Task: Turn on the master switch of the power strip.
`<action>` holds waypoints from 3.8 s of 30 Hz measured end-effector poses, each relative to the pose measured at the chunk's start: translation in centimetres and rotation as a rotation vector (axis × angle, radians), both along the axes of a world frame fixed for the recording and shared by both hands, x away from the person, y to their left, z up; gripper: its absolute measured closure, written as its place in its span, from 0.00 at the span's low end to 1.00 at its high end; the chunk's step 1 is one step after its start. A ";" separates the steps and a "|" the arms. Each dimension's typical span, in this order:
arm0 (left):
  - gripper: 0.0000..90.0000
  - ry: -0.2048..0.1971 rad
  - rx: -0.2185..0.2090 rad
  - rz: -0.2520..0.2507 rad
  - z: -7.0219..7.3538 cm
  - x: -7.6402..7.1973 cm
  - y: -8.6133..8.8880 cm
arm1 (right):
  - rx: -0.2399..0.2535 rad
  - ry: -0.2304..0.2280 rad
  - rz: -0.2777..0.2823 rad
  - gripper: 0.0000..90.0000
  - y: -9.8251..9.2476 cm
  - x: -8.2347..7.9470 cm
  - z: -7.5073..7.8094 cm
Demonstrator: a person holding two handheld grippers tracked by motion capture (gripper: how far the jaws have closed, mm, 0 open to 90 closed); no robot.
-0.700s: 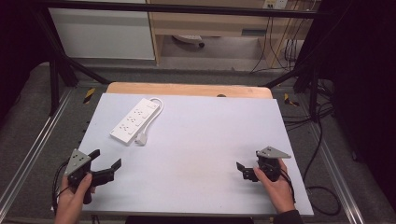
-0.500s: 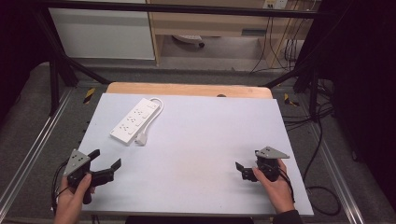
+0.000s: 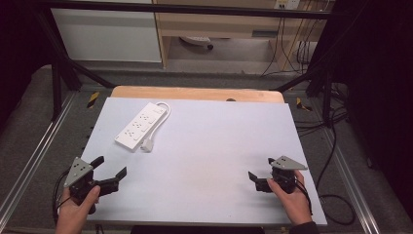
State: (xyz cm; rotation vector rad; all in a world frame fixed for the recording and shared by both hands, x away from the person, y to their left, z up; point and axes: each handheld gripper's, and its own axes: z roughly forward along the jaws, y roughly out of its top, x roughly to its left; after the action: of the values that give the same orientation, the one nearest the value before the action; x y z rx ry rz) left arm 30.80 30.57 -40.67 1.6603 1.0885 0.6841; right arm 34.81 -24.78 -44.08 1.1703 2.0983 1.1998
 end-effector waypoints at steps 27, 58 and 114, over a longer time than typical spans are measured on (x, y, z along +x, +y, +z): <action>0.08 -0.011 -0.018 -0.012 1.5 1.5 -0.5 | -0.019 0.002 0.021 0.06 1.4 0.3 -0.1; 0.09 0.002 -0.012 0.011 3.0 3.9 0.3 | -0.015 0.016 0.007 0.04 1.3 0.4 -0.2; 0.11 0.054 0.039 -0.019 4.0 13.8 -3.9 | -0.012 0.029 0.030 0.05 1.8 0.4 -0.2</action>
State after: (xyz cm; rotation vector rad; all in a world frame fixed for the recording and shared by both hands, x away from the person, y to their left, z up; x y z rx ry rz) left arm 44.56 26.67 -36.69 1.7295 1.1017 0.6554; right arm 35.17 -22.99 -44.29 1.1611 2.1483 1.1890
